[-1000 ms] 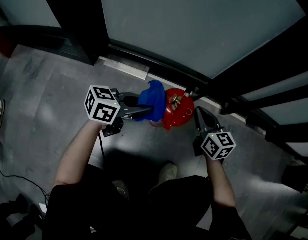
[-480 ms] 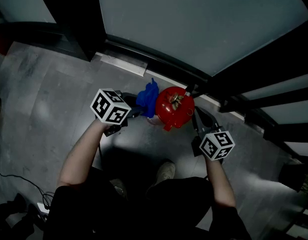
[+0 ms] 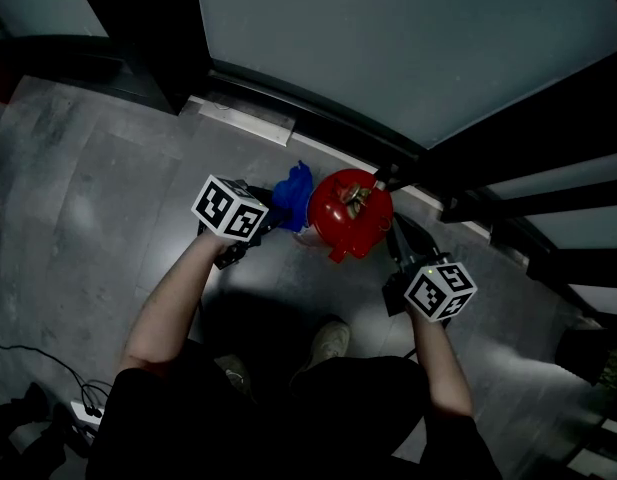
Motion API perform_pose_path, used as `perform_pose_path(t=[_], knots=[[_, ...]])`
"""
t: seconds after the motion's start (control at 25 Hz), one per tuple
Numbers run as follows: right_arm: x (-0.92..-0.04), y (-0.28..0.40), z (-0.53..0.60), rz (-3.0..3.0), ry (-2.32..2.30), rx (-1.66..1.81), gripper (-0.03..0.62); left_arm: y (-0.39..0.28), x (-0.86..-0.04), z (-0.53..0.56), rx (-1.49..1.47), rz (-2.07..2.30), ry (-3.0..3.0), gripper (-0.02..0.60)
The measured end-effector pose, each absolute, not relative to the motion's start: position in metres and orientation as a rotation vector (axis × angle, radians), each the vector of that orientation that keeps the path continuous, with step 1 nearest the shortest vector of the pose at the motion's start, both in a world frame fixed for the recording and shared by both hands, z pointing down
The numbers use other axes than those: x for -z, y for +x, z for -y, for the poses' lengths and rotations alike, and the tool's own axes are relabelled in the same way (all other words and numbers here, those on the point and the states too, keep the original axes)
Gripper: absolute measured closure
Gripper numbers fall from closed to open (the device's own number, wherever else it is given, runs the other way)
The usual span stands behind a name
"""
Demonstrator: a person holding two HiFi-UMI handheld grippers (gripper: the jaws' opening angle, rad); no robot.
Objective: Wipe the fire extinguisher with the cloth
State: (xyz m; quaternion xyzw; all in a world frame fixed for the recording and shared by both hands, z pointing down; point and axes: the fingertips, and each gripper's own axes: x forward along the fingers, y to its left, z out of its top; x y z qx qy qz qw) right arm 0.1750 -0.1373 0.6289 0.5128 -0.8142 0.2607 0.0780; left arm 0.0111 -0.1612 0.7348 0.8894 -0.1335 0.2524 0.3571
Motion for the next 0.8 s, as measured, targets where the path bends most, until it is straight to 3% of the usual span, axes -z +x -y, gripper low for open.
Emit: perform_pose_path(t=[0.8], knots=[[-0.643, 0.175, 0.135, 2.434, 1.5, -0.882, 0.591, 0.007, -0.877, 0.152, -0.787, 0.585, 2.016, 0.514]])
